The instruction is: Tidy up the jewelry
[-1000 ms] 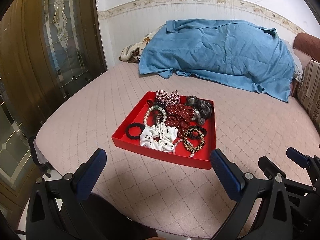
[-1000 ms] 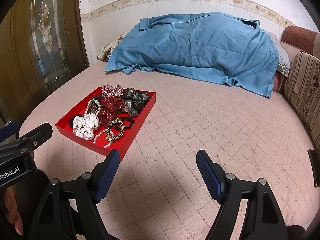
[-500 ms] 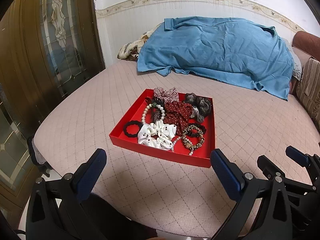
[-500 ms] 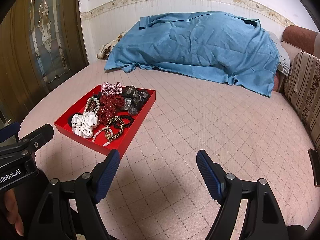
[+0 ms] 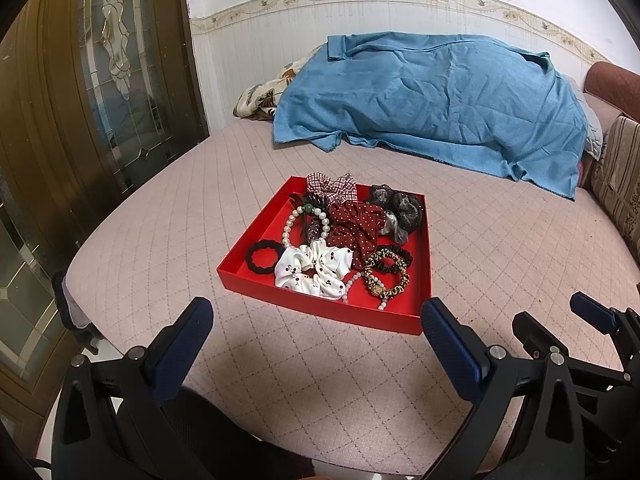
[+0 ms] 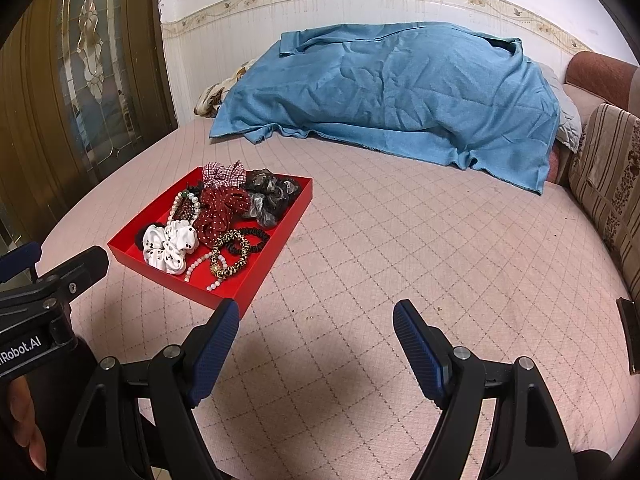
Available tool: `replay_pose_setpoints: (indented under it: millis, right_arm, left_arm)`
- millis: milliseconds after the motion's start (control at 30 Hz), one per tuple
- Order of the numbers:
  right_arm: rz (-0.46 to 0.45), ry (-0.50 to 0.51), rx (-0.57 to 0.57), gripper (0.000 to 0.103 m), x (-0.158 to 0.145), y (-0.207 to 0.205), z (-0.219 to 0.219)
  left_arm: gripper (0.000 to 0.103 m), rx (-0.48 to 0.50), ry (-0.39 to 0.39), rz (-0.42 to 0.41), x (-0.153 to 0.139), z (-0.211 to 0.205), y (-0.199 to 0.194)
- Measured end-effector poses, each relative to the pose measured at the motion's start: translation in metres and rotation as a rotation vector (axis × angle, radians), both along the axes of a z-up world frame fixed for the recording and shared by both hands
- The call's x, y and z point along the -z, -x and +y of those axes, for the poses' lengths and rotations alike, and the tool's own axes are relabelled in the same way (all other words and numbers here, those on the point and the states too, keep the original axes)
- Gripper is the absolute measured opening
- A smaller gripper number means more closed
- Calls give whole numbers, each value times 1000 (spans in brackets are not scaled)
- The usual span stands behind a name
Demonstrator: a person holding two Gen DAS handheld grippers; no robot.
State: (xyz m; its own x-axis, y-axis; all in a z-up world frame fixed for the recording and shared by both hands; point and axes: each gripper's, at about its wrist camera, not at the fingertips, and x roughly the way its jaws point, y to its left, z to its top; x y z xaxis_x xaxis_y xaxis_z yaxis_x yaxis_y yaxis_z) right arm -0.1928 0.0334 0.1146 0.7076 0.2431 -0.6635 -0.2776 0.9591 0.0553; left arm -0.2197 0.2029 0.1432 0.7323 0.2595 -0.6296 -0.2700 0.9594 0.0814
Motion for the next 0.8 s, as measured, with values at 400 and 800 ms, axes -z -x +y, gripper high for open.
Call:
replay_pose_setpoints:
  millis: [400,800]
  right_arm:
    - [7,-2,-5,83,3,-1,3]
    - [10,0,-13,84,5,-2,3]
  left_arm:
    - [103,0,-2,2,1,-1,0]
    - [103,-1,-3,0,2,-1,-1]
